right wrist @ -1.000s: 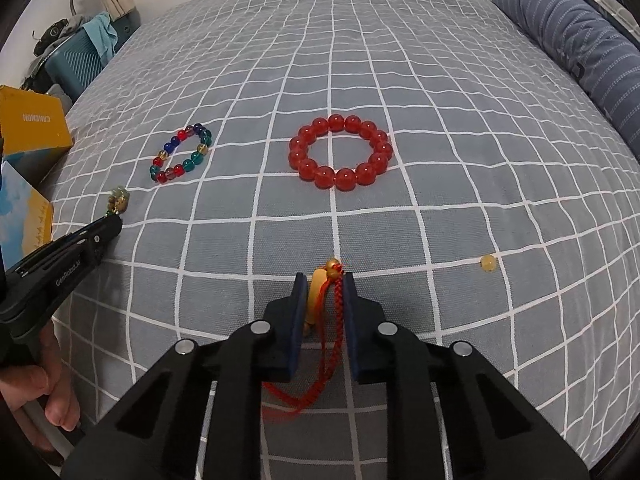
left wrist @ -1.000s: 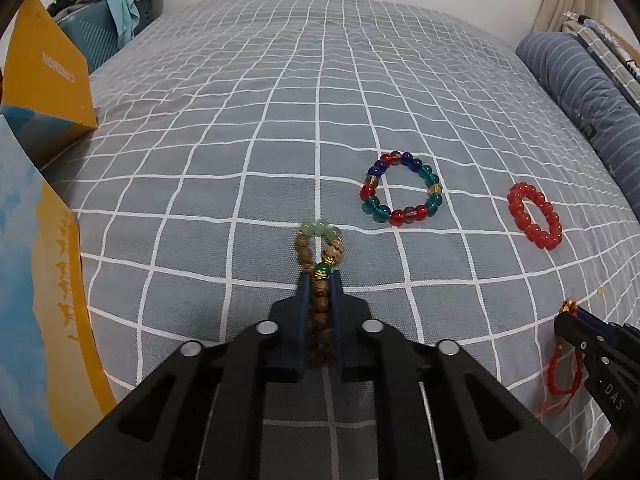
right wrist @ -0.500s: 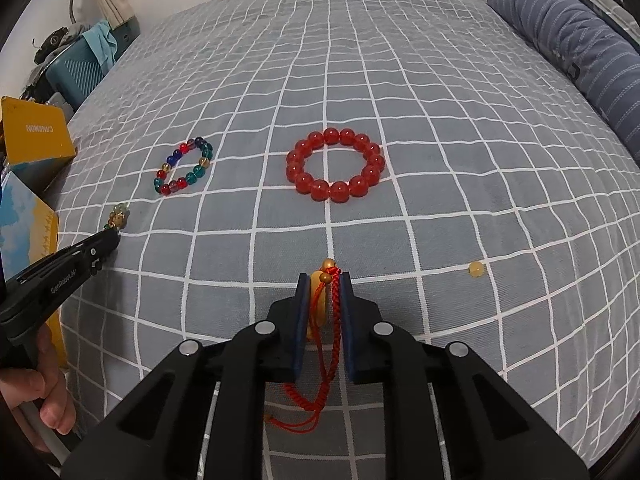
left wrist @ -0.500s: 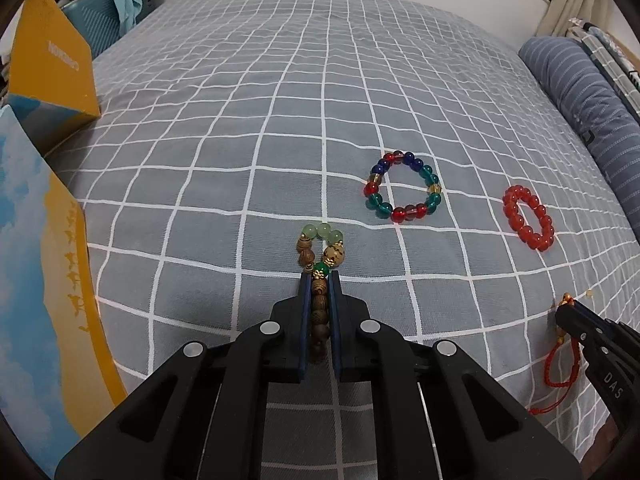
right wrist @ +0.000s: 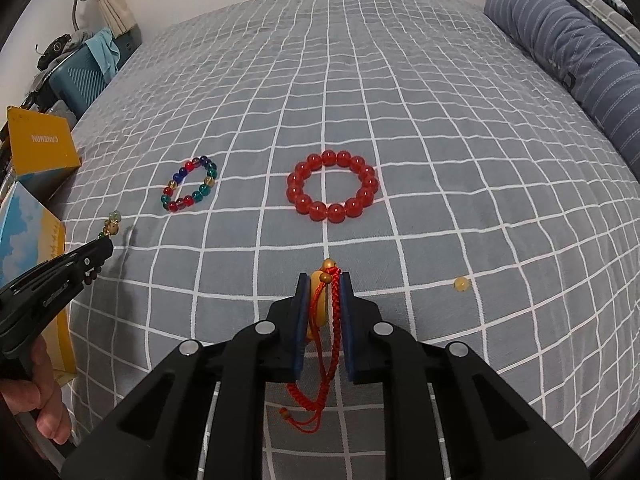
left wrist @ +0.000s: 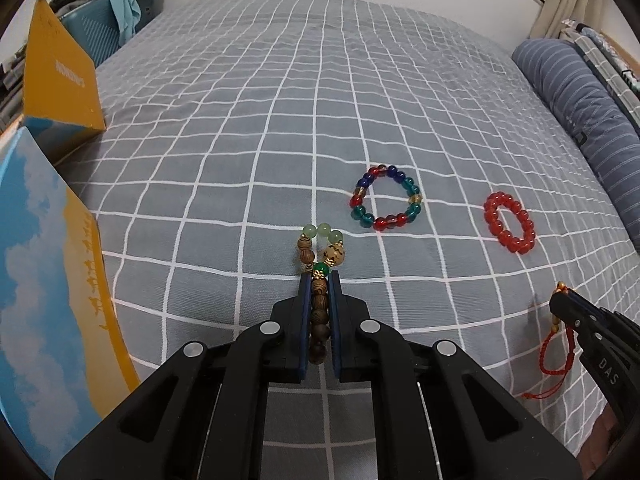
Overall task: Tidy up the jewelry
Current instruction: 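Lift and carry both bracelets over the white box with both tools, then open both tools to drop the bracelets into the box, then move both tools back over the remaining bracelets on the bed, then grasp the multicolour glass bead bracelet with the left tool while the right tool grasps the red bead bracelet, then lift and carry both bead bracelets over the white box with both tools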
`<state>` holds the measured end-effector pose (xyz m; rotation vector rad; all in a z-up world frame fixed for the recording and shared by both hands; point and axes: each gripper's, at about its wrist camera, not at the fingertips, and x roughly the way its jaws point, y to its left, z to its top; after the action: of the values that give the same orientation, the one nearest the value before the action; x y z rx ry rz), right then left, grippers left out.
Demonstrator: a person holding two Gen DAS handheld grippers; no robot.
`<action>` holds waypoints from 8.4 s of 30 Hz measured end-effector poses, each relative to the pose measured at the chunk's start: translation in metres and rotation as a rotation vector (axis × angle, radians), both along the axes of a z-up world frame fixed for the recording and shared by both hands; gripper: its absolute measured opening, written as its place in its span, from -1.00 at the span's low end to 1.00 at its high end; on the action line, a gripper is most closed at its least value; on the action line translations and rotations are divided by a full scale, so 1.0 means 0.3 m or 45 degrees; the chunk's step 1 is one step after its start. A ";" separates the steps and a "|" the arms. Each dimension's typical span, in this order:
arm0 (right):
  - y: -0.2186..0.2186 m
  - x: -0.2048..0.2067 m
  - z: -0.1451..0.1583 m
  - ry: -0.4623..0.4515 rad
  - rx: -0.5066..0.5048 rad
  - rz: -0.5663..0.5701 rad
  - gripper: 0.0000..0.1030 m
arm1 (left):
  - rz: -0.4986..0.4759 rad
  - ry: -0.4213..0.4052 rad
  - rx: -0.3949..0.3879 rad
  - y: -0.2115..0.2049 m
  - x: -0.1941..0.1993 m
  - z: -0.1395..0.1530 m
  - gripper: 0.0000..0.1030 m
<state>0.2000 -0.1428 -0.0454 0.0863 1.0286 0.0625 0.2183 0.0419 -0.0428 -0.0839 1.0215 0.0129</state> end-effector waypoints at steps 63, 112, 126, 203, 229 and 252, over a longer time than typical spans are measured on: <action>0.570 -0.047 0.432 -0.266 -0.002 0.409 -0.73 | 0.232 -0.221 0.043 0.392 -0.337 0.462 -0.85; 1.236 -0.248 0.208 -0.111 -0.079 0.803 -0.66 | 0.594 0.016 -0.008 0.971 -0.660 0.198 -0.78; 1.198 -0.297 0.323 -0.280 -0.083 0.801 0.73 | 0.666 -0.085 0.041 0.965 -0.699 0.292 0.68; -0.089 0.352 -0.098 0.165 -0.058 -0.011 -0.24 | 0.003 0.081 0.046 -0.028 0.308 -0.134 0.33; -0.087 0.312 0.010 0.085 0.030 -0.026 -0.74 | -0.029 -0.018 0.002 -0.024 0.229 0.034 -0.83; -0.015 0.172 0.195 -0.094 -0.027 0.042 -0.75 | -0.036 -0.117 0.041 -0.039 0.047 0.209 -0.83</action>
<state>0.2517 -0.1474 0.0130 0.0476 0.9567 0.0840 0.2324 0.0303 0.0199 -0.0404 0.9299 0.0000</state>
